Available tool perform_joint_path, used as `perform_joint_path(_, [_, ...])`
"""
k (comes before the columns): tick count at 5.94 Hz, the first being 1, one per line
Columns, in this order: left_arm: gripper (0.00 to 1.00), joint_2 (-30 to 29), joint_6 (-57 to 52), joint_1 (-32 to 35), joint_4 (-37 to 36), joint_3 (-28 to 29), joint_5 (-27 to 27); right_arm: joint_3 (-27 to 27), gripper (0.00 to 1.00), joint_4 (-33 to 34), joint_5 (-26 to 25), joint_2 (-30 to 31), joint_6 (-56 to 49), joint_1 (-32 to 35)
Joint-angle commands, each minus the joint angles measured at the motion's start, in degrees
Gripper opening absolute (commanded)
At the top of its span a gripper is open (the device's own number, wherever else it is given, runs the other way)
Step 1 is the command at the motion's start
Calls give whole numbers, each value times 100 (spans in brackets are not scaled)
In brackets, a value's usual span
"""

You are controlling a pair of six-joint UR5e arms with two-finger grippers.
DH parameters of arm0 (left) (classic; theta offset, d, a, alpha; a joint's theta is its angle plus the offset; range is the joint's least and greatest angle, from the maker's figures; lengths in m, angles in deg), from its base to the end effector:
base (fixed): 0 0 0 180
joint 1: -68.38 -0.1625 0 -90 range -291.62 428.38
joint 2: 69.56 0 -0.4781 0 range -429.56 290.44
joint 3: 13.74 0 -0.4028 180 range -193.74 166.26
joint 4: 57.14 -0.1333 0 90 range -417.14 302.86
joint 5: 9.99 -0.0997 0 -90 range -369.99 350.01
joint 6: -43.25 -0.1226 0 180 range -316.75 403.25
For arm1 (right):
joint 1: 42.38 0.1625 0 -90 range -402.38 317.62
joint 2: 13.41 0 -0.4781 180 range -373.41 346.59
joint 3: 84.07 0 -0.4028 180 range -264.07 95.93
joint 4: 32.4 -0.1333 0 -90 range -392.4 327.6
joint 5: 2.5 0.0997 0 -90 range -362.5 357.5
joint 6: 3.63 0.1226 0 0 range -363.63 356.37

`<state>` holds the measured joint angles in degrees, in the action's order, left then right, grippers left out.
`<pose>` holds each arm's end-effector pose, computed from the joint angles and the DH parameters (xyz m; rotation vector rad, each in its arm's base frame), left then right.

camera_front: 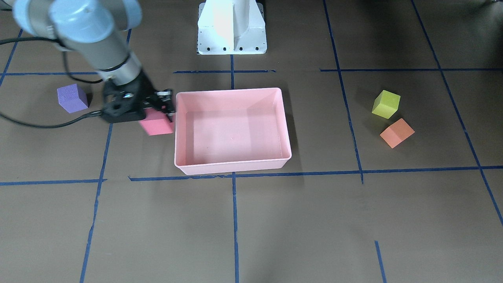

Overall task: Place blocks into pink bin with both arms
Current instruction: 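Carry the red cube with the right gripper into the pink bin and release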

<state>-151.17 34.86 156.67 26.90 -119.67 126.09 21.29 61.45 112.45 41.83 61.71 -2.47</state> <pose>-0.0321 -0.4327 0.6649 0.0730 0.8024 0.1777 -0.4693 -0.4989 0.2510 0.0765 -0.8904 0.0724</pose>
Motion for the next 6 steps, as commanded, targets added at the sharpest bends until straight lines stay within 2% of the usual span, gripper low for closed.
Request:
perform_joint_path(1, [100,-302,29,-22,644,98,-2,-844,62,388,-796,-1227,1037,-842])
perform_joint_path(2, [100,-381,160,-31,823,108,15,-1033,99,388,-1016,-1373,1112,-880])
perform_joint_path(3, [100,-626,640,-153,894,91,15,-1018,100,397,-966,-1323,1043,-863])
perform_joint_path(4, [100,-680,1149,-807,956,4,-28,-1009,100,405,-774,-1218,659,-593])
perform_joint_path(5, [100,-733,1250,-1283,1383,72,-38,-913,100,397,-355,-964,46,-155])
perform_joint_path(6, [100,-847,2278,-1532,1483,230,-46,-756,100,397,111,-605,-874,424])
